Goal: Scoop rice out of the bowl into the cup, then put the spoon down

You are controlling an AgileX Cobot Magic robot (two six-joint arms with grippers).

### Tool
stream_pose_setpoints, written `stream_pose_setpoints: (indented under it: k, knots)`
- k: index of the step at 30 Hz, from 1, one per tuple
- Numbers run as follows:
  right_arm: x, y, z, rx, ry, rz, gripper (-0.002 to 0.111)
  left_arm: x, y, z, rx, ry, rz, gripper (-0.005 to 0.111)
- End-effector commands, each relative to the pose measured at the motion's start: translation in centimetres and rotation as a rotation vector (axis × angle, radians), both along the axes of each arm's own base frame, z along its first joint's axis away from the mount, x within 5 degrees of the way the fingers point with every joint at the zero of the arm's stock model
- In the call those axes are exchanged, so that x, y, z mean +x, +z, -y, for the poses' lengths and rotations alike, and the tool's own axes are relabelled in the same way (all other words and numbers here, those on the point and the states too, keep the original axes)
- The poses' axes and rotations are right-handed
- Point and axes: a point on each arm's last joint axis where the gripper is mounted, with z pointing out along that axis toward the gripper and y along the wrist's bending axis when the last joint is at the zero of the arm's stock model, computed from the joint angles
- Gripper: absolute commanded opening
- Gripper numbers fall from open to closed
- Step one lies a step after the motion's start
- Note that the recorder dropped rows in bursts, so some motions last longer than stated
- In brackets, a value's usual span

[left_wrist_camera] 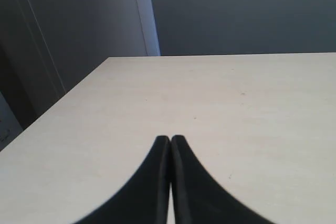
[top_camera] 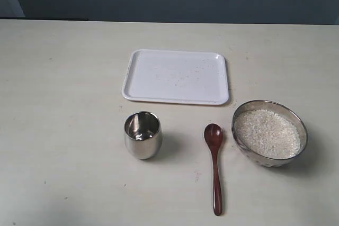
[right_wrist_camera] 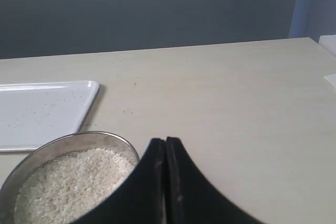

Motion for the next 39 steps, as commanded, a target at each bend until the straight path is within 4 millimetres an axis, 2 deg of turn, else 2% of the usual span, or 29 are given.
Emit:
stream_pose_setpoints:
  k: [1,10,13,21,26,28,29,32,34,36,39]
  knots:
    - [0.0,-0.1,0.0,-0.002,-0.006,0.012,-0.001,0.0,0.3,0.0,-0.005,0.0,0.022,0.0]
    - [0.0,-0.1,0.1,-0.016,-0.007,0.019,-0.001,0.0,0.3,0.0,-0.005,0.0,0.022,0.0]
    - [0.2,0.7,0.1,-0.005,-0.008,0.103,-0.001,0.0,0.3,0.0,-0.005,0.0,0.022,0.0]
    - [0.0,3.9,0.4,0.295,-0.048,0.426,-0.001,0.0,0.3,0.0,-0.005,0.0,0.022,0.0]
    - [-0.4,5.3,1.9,0.681,-0.158,0.583,-0.001,0.0,0.3,0.0,-0.005,0.0,0.022,0.0]
    - [-0.4,5.1,2.4,0.932,-0.193,0.558,-0.001,0.0,0.3,0.0,-0.005,0.0,0.022,0.0]
    - [-0.3,4.9,2.4,1.004,-0.195,0.531,-0.001,0.0,0.3,0.0,-0.005,0.0,0.022,0.0]
    - [0.1,3.9,1.2,1.107,-0.128,0.338,-0.001,0.0,0.3,0.0,-0.005,0.0,0.022,0.0]
    - [0.1,3.4,0.2,1.066,-0.077,0.202,-0.001,0.0,0.3,0.0,-0.005,0.0,0.022,0.0]
    - [-0.3,4.6,-0.4,1.007,-0.012,0.135,-0.001,0.0,0.3,0.0,-0.005,0.0,0.022,0.0]
    - [-1.3,7.2,-1.1,0.81,0.1,0.129,-0.001,0.0,0.3,0.0,-0.005,0.0,0.022,0.0]
